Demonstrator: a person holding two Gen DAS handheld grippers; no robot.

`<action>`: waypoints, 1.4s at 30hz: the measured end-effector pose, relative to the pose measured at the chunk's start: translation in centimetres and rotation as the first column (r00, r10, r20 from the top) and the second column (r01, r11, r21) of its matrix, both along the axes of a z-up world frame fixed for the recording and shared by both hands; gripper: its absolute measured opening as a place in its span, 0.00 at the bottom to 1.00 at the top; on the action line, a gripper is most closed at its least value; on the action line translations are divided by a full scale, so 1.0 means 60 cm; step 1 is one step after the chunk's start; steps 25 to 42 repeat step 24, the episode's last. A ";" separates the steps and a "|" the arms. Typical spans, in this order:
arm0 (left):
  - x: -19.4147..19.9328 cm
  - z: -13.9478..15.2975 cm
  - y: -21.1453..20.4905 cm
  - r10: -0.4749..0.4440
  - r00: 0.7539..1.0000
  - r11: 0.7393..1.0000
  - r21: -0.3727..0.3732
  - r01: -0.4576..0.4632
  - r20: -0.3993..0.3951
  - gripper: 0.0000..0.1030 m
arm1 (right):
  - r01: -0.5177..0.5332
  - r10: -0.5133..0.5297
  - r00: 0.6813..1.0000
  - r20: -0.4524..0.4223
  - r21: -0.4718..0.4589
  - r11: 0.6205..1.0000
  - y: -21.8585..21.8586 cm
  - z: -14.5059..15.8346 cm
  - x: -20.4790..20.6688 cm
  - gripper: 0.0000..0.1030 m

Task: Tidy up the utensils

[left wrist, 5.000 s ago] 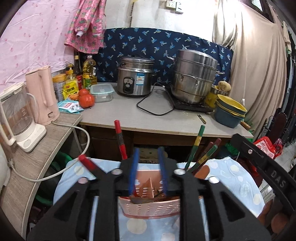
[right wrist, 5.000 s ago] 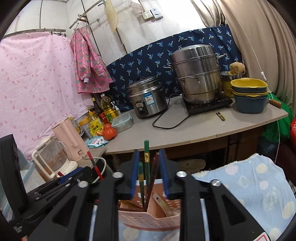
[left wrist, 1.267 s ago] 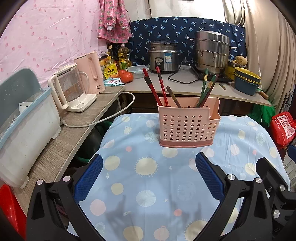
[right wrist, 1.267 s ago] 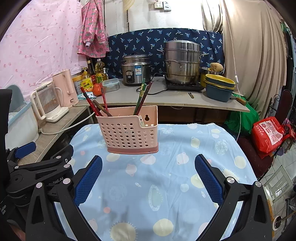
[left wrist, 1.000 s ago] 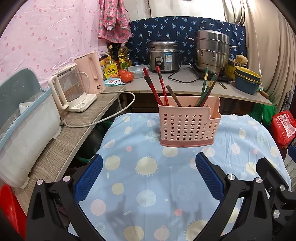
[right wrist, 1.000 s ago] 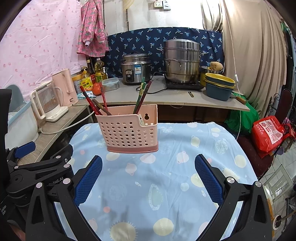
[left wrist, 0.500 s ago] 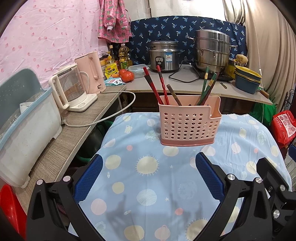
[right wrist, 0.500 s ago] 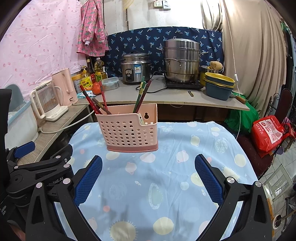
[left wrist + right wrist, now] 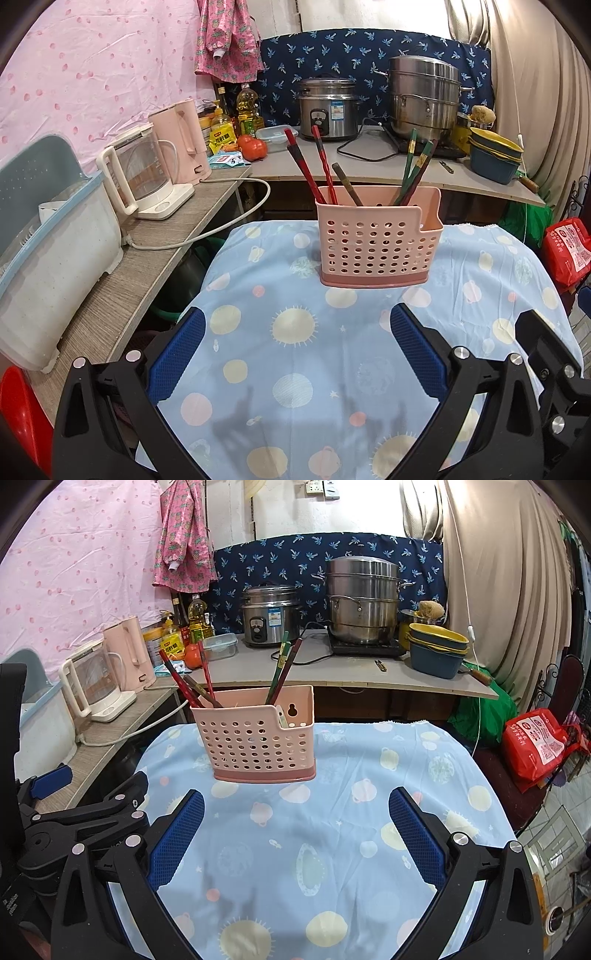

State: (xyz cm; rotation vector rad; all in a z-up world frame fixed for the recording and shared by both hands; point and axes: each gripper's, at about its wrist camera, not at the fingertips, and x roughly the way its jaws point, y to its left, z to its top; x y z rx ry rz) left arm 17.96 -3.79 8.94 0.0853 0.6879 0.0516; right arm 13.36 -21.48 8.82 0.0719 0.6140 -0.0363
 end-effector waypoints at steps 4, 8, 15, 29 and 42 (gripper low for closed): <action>0.001 0.002 -0.004 -0.001 1.000 1.000 0.003 0.001 0.001 0.93 | 0.000 0.000 1.000 0.001 -0.001 1.000 0.000 0.000 0.000 0.94; 0.000 0.004 -0.005 -0.003 1.000 1.000 0.011 0.003 0.008 0.93 | 0.000 0.000 1.000 0.000 -0.001 1.000 -0.001 0.001 0.000 0.94; -0.001 0.006 -0.008 -0.002 1.000 1.000 0.018 0.002 0.016 0.93 | 0.001 -0.001 1.000 0.002 0.000 1.000 -0.001 -0.001 -0.003 0.94; -0.002 0.005 -0.009 0.001 1.000 1.000 0.016 -0.002 0.022 0.93 | 0.000 0.000 1.000 0.000 0.001 1.000 -0.003 -0.001 -0.002 0.94; -0.002 0.005 -0.009 0.001 1.000 1.000 0.016 -0.002 0.022 0.93 | 0.000 0.000 1.000 0.000 0.001 1.000 -0.003 -0.001 -0.002 0.94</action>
